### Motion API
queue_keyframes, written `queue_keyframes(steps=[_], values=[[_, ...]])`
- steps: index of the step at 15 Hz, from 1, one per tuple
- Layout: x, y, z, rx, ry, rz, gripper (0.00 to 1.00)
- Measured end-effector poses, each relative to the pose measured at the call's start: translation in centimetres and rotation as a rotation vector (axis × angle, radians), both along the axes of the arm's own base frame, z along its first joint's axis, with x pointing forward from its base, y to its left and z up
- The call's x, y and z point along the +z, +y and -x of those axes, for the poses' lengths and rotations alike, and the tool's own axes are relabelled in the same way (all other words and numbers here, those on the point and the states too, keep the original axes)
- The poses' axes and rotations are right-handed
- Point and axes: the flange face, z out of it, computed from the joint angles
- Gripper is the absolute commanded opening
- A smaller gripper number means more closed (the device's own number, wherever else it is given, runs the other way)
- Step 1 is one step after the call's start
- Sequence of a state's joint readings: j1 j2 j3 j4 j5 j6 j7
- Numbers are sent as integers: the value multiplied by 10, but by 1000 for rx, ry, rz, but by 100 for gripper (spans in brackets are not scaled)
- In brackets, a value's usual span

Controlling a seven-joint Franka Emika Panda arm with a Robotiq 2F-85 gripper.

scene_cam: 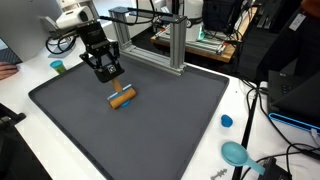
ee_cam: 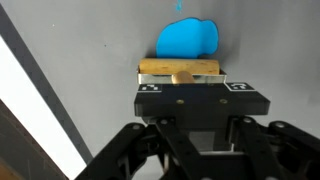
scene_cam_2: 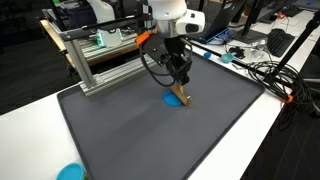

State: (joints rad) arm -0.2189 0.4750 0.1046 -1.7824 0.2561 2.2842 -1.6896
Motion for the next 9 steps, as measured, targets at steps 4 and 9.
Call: queue_keyframes(steps=[4,9], values=[[0,2,-1,63,-8,2,22],[1,8,-1,129,-13,4,22]])
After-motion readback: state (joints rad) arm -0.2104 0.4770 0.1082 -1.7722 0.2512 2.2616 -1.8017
